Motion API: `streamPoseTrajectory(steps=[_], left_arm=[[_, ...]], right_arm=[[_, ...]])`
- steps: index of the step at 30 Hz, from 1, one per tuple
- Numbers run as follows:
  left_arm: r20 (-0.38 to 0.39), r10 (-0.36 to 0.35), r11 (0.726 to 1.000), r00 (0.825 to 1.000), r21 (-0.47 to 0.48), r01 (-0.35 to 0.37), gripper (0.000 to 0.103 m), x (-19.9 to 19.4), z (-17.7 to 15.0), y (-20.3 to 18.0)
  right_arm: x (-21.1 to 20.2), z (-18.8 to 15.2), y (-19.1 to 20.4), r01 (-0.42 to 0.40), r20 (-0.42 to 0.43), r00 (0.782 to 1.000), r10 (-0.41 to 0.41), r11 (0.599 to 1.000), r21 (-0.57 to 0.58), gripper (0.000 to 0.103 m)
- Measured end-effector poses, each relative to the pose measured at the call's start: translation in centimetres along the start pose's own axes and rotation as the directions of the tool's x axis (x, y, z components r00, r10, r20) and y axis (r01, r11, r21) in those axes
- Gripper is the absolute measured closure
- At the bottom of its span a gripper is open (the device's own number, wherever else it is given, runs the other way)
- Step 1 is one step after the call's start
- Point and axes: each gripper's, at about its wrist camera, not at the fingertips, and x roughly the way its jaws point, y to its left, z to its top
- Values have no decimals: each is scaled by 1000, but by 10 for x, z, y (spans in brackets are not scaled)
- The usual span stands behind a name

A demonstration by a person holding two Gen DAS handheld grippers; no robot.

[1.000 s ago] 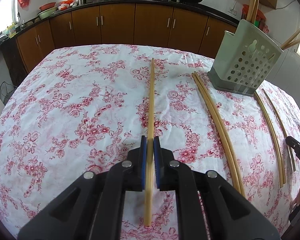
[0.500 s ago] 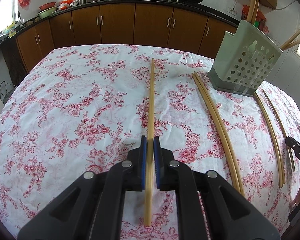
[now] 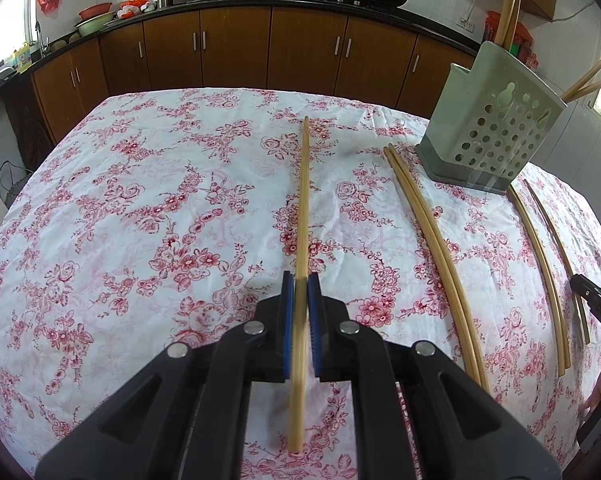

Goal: Organize utensils
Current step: 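Lift both held chopsticks upright and carry them above the green holder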

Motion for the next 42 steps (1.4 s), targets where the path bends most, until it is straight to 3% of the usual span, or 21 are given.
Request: streamPoseTrajectory(steps=[34,39,42], left_arm=[[1,-8,1000,1000,-7,8,93,0,0,0],[-9,29,998,1000,51,-29,93,-9,-9,-5],[-4,43,996,999,80,-43,94,-12,-15,-9]], right_arm=[[1,1,-2,-3,0,1000,3,1000,9,86],[-5,-6,-1,-9,0,1000,9,1000,-7,87],[-7,-9,-3,-22,0,1000,22,1000,3,95]])
